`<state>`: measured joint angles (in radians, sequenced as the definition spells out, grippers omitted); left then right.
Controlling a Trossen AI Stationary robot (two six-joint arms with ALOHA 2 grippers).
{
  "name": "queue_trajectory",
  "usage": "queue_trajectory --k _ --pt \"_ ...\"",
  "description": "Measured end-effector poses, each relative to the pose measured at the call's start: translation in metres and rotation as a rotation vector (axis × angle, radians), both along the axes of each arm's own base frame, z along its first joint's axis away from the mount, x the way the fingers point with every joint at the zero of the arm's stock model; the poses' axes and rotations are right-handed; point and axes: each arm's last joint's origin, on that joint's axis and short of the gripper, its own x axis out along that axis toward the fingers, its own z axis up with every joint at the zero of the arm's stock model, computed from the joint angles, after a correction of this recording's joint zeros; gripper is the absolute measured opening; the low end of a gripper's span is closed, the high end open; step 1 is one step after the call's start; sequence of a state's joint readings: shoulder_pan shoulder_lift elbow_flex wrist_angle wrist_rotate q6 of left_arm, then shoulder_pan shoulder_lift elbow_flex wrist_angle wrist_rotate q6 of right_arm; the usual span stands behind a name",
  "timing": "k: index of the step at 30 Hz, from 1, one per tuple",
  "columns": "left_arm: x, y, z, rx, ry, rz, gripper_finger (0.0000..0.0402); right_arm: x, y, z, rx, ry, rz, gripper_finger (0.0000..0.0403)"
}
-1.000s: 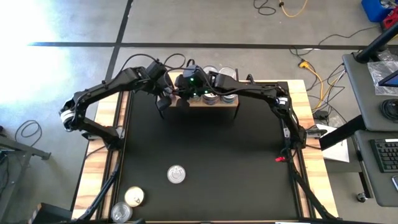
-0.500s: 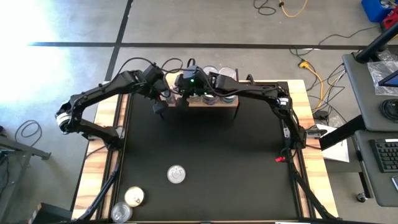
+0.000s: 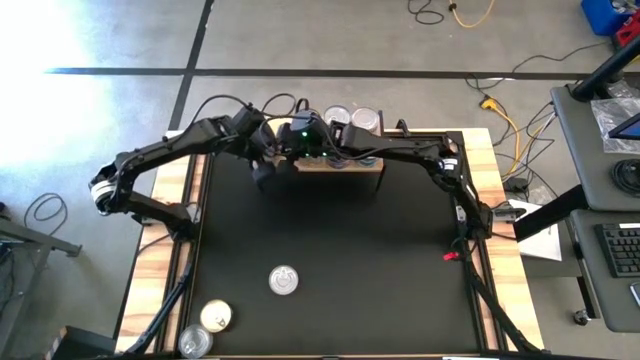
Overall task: Stack canned seafood by type on shelf
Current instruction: Put the top pink tuna can on the shelf
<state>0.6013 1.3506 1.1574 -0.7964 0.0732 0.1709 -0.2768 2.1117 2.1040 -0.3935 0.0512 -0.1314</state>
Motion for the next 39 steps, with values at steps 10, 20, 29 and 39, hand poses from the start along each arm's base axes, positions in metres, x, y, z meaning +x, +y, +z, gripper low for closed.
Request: queue_trajectory --k 10,20,29,39 --pt "0.005 -0.006 0.001 0.025 -0.009 -0.047 0.0400 0.002 0.000 -0.004 0.003 0.001 0.004 0.0013" --pt "-0.002 -0.008 0.025 0.110 -0.037 -0.032 0.0400 0.005 0.000 -0.011 0.026 0.004 -0.004 0.0013" --pt "-0.004 -0.004 0.024 0.133 0.001 0.027 0.0377 0.004 -0.002 -0.015 0.027 0.029 -0.019 0.0013" --pt "-0.003 0.000 0.021 0.156 0.045 0.104 0.0231 0.003 0.004 -0.011 0.016 0.038 -0.005 0.0013"
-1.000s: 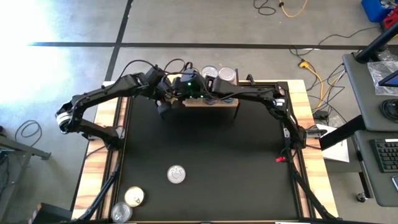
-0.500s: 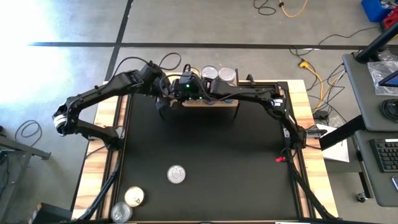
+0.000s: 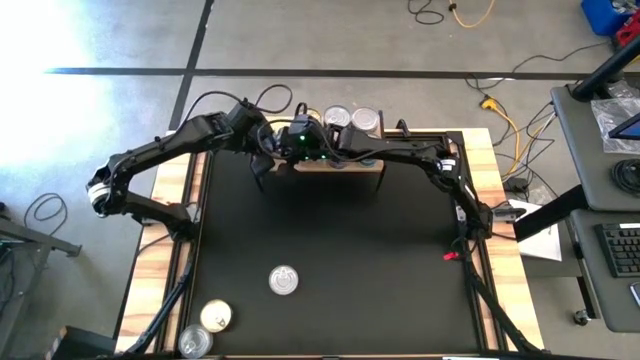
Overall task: Stack canned seafood by type on shelf
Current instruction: Put the top pink tuna can on the shelf
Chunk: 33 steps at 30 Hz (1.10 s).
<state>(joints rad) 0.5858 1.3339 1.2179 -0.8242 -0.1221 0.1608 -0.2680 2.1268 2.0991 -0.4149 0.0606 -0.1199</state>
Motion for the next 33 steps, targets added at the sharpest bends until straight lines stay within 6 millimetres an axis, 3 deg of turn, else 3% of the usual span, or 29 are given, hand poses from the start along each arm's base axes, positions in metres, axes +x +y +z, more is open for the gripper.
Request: queue_trajectory --k 5,11,17,22,28,33 --pt "-0.002 -0.001 0.013 -0.025 -0.044 0.040 0.0187 -0.005 0.006 0.018 -0.028 -0.027 0.019 0.0013" --pt "-0.008 -0.005 0.033 -0.194 -0.259 0.177 0.0192 -0.018 0.015 0.043 -0.084 -0.042 0.019 0.0013" --pt "-0.012 0.000 0.027 -0.351 -0.368 0.425 0.0191 -0.030 0.022 0.062 -0.097 -0.047 0.013 0.0013" --pt "-0.013 0.009 0.010 -0.458 -0.448 0.641 0.0191 -0.038 0.032 0.072 -0.096 -0.043 0.027 0.0013" --pt "-0.005 0.013 -0.002 -0.599 -0.627 0.702 0.0190 -0.040 0.042 0.072 -0.085 0.003 0.050 0.0013" --pt "-0.002 0.015 -0.010 -0.649 -0.671 0.758 0.0190 -0.043 0.044 0.067 -0.073 0.057 0.056 0.0013"
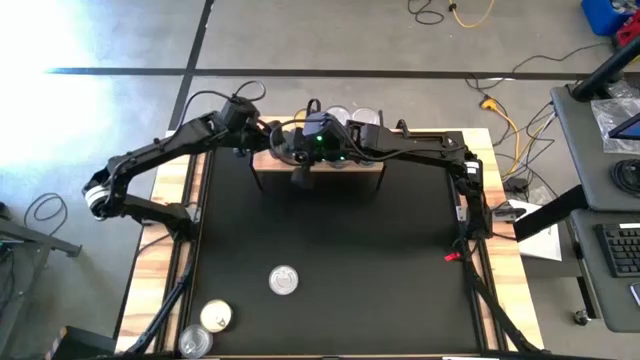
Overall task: Stack canned seafood by type on shelf
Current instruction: Put the top pink tuna can on the shelf
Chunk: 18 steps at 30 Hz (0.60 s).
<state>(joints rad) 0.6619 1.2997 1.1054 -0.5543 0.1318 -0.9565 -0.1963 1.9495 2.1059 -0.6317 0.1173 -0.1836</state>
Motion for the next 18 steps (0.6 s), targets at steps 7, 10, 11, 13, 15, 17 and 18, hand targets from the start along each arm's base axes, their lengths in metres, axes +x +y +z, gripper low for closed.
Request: queue_trajectory --k 7,10,11,13,15,17,18 --pt "-0.001 0.001 -0.003 -0.012 -0.007 0.080 0.0190 -0.001 0.000 -0.001 0.001 0.016 0.002 0.0013" --pt "-0.003 0.001 -0.005 -0.014 0.016 0.094 0.0191 -0.001 0.001 -0.002 0.003 0.019 0.003 0.0013" --pt "-0.003 0.002 -0.006 -0.018 0.024 0.096 0.0192 -0.001 0.002 -0.002 0.004 0.021 0.004 0.0013" --pt "-0.004 0.001 -0.007 -0.023 0.042 0.091 0.0198 -0.001 0.003 -0.002 0.004 0.022 0.007 0.0013" --pt "-0.004 0.001 -0.008 -0.016 0.052 0.079 0.0204 -0.001 0.004 -0.002 0.005 0.025 0.008 0.0013" --pt "-0.007 0.000 -0.013 -0.026 0.103 0.080 0.0212 0.000 0.004 -0.002 0.011 0.023 0.005 0.0013" --pt "-0.007 -0.001 -0.014 -0.046 0.104 0.070 0.0215 0.000 0.004 -0.002 0.016 0.021 0.001 0.0013"
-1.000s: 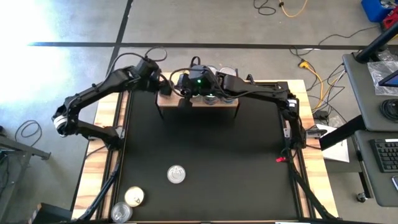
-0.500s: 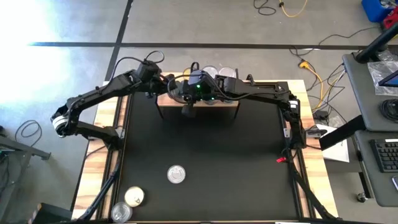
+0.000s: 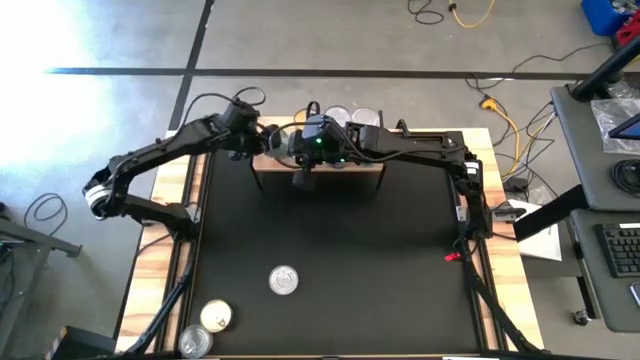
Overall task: Stack canned seafood by type on shelf
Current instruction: Put the top pink tuna can on the shelf
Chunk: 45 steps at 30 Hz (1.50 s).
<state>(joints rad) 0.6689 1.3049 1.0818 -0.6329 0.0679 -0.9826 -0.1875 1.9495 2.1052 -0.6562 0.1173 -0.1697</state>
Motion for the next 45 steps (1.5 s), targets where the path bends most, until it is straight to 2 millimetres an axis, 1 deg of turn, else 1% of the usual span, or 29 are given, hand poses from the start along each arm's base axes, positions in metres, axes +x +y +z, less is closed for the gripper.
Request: queue_trajectory --k 9,16,24,26,28,35,41,45 --pt "-0.006 -0.001 -0.001 0.023 0.060 -0.043 0.0241 0.001 0.004 -0.005 0.023 0.006 -0.021 0.0013" --pt "-0.006 -0.001 0.000 0.033 0.063 -0.064 0.0261 0.002 0.008 -0.012 0.035 0.024 -0.020 0.0013" --pt "-0.007 -0.002 0.002 0.040 0.055 -0.070 0.0272 0.002 0.008 -0.013 0.043 0.025 -0.026 0.0013" --pt "-0.008 -0.002 0.003 0.045 0.055 -0.073 0.0270 0.002 0.008 -0.013 0.042 0.024 -0.025 0.0013" --pt "-0.008 -0.003 0.003 0.046 0.054 -0.073 0.0260 0.002 0.008 -0.013 0.041 0.025 -0.025 0.0013" --pt "-0.008 -0.002 0.003 0.007 0.023 -0.048 0.0177 0.003 0.008 -0.014 0.042 0.023 -0.026 0.0013" --pt "-0.007 -0.004 0.004 -0.069 -0.034 -0.020 0.0178 0.003 0.008 -0.014 0.043 0.023 -0.026 0.0013" --pt "-0.007 -0.005 0.004 -0.133 -0.066 0.019 0.0208 0.003 0.008 -0.014 0.043 0.023 -0.026 0.0013"
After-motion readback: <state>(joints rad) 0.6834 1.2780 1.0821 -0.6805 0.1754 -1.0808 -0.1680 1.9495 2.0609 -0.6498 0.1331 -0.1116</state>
